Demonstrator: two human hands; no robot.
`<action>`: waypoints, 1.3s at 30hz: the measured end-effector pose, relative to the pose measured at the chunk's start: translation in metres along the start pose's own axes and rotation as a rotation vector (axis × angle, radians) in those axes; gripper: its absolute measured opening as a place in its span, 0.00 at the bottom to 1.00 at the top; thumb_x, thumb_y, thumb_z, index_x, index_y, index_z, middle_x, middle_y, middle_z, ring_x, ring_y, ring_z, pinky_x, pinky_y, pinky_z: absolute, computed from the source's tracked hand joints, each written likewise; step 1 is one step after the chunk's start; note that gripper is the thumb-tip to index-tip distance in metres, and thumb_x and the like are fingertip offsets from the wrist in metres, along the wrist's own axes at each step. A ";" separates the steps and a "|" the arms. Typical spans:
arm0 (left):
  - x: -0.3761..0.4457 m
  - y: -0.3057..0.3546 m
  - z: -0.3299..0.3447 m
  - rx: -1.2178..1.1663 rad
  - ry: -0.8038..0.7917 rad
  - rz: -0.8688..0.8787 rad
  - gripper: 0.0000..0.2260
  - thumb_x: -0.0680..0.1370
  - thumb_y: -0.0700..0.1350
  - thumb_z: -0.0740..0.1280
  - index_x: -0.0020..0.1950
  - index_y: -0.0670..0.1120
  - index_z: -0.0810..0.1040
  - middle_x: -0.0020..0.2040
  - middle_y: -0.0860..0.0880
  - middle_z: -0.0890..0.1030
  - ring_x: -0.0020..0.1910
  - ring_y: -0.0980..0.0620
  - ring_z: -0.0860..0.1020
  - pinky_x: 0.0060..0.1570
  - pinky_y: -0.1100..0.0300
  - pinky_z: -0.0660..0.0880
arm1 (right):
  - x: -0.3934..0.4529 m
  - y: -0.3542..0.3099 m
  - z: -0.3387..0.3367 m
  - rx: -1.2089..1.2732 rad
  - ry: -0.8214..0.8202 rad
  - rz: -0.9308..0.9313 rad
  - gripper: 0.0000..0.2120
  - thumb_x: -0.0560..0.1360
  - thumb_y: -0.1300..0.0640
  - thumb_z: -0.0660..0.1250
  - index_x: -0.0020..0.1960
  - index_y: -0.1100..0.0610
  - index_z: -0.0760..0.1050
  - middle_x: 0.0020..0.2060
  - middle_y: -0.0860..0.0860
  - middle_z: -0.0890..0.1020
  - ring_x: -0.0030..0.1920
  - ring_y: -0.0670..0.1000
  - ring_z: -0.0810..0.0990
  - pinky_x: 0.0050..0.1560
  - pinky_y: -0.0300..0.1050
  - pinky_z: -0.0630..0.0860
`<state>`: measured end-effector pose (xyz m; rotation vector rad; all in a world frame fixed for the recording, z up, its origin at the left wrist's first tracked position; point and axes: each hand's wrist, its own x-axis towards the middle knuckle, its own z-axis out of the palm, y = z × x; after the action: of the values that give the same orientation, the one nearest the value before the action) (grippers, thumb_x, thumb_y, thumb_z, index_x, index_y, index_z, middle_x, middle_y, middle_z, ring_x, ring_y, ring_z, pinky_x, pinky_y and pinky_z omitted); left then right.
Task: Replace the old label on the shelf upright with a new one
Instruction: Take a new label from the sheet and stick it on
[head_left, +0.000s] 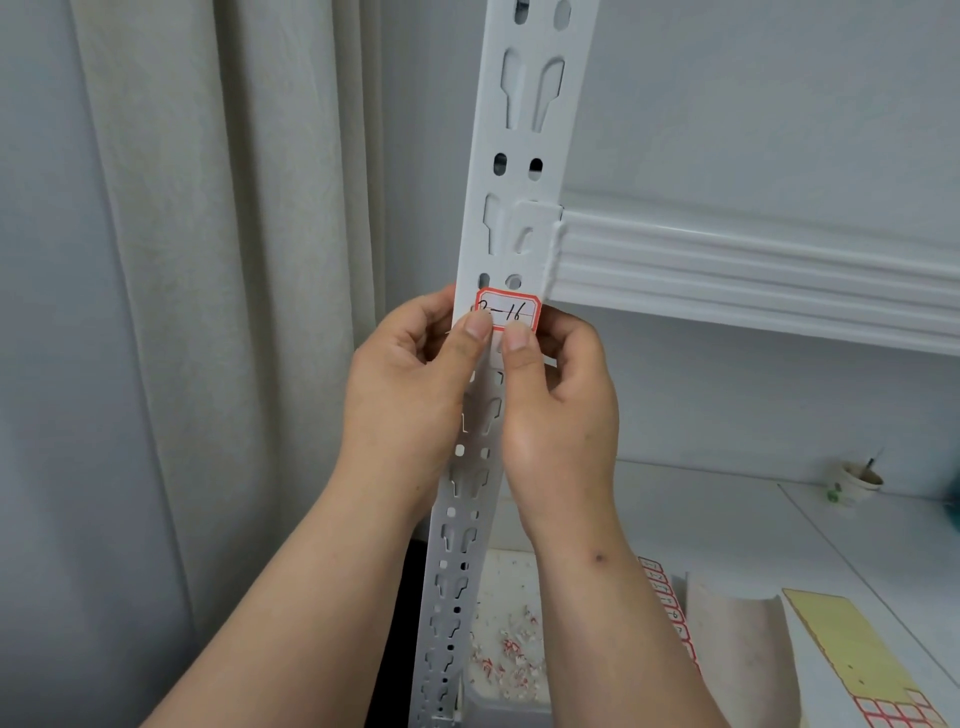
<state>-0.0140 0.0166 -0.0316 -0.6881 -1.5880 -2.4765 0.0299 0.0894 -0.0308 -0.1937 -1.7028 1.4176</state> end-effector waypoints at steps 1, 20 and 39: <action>0.000 0.000 0.000 0.013 -0.001 -0.001 0.09 0.79 0.41 0.68 0.58 0.47 0.82 0.50 0.51 0.87 0.49 0.55 0.83 0.46 0.65 0.79 | 0.000 0.000 0.000 0.001 -0.003 0.000 0.09 0.78 0.52 0.64 0.58 0.51 0.75 0.50 0.41 0.81 0.45 0.34 0.78 0.41 0.25 0.70; -0.005 0.004 0.002 -0.064 -0.005 -0.048 0.09 0.80 0.42 0.68 0.59 0.45 0.83 0.51 0.50 0.87 0.53 0.54 0.84 0.52 0.63 0.80 | 0.002 -0.002 -0.007 0.091 -0.011 0.065 0.07 0.77 0.47 0.65 0.52 0.48 0.78 0.46 0.41 0.84 0.47 0.37 0.80 0.46 0.31 0.72; -0.012 0.006 -0.001 0.068 -0.003 -0.025 0.11 0.82 0.45 0.65 0.59 0.57 0.83 0.46 0.56 0.86 0.46 0.55 0.76 0.41 0.70 0.74 | -0.008 0.000 -0.008 0.039 -0.031 0.049 0.13 0.81 0.49 0.59 0.59 0.48 0.79 0.51 0.40 0.84 0.53 0.36 0.79 0.56 0.38 0.74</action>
<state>-0.0020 0.0112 -0.0327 -0.6668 -1.6840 -2.4271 0.0400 0.0898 -0.0357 -0.1937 -1.7050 1.4954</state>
